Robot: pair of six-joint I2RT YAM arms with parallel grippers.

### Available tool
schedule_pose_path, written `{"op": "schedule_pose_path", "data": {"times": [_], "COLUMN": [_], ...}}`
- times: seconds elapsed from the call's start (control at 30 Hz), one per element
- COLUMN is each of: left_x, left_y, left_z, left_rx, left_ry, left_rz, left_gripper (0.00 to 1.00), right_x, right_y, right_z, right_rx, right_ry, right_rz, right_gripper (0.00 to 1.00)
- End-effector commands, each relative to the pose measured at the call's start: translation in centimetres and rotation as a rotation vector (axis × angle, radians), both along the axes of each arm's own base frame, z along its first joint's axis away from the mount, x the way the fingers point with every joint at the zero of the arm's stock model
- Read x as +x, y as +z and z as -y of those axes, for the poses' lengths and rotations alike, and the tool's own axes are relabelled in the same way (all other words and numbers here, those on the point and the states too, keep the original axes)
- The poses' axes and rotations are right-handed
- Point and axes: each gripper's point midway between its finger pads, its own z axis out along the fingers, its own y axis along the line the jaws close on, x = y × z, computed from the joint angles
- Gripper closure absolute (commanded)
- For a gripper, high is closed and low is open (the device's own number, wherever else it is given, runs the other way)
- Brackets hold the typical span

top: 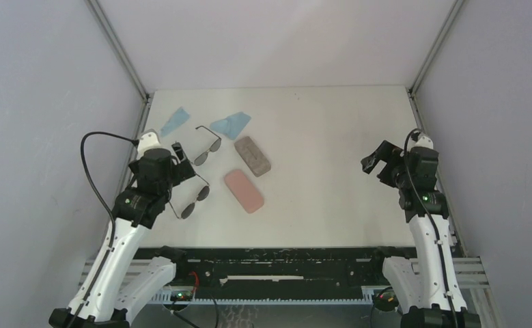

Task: Organize the sunglasses
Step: Pick up the sunglasses case from the center of the board.

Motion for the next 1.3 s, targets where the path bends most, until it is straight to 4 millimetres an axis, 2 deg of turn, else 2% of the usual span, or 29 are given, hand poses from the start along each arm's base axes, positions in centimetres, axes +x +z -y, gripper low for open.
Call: {"op": "schedule_pose_path", "data": {"times": [0.0, 0.1, 0.2, 0.3, 0.37, 0.47, 0.6, 0.63, 0.73, 0.83, 0.97, 1.13, 1.27], "left_x": [0.6, 0.7, 0.5, 0.1, -0.5, -1.4, -2.7, -3.1, -4.2, -5.1, -6.2, -7.1, -7.4], "left_y": [3.4, 5.0, 7.6, 11.4, 15.2, 19.1, 23.1, 24.1, 26.5, 28.0, 29.3, 29.3, 29.2], "left_z": [0.0, 0.5, 0.6, 0.4, 0.3, 0.0, -0.5, -0.6, -1.1, -1.7, -2.5, -3.8, -4.5], "left_rx": [-0.033, -0.05, -0.07, -0.094, -0.122, -0.157, -0.201, -0.212, -0.231, -0.236, -0.226, -0.21, -0.196], "left_ry": [-0.009, -0.04, -0.041, -0.031, -0.031, -0.026, -0.007, -0.002, 0.008, 0.028, 0.046, 0.11, 0.141], "left_rz": [0.105, 0.136, 0.173, 0.245, 0.326, 0.417, 0.526, 0.552, 0.621, 0.673, 0.707, 0.731, 0.735], "left_gripper": [0.0, 0.0, 0.0, 0.0, 0.0, 0.0, 0.0, 0.0, 0.0, 0.0, 0.01, 0.0, 0.0], "right_x": [1.0, 1.8, 2.4, 2.7, 2.8, 2.7, 2.4, 2.4, 2.3, 2.0, 2.0, 2.0, 2.4], "right_y": [1.3, 0.8, 0.2, 0.2, 0.2, -0.5, -1.7, -1.5, -2.5, -3.8, -4.5, -6.5, -8.1], "right_z": [-2.9, -4.7, -7.9, -12.7, -15.9, -20.9, -26.5, -27.8, -30.8, -33.2, -35.8, -38.3, -39.5], "right_rx": [0.041, 0.024, -0.063, -0.12, -0.151, -0.201, -0.262, -0.278, -0.295, -0.258, -0.252, -0.236, -0.241], "right_ry": [0.205, 0.273, 0.362, 0.502, 0.578, 0.7, 0.825, 0.851, 0.899, 0.951, 0.997, 1.05, 1.069], "right_rz": [0.054, 0.022, -0.023, -0.019, -0.01, -0.008, -0.012, -0.002, -0.013, -0.038, -0.048, -0.104, -0.138], "right_gripper": [0.0, 0.0, 0.0, 0.0, 0.0, 0.0, 0.0, 0.0, 0.0, 0.01, 0.01, 0.01, 0.02]}}
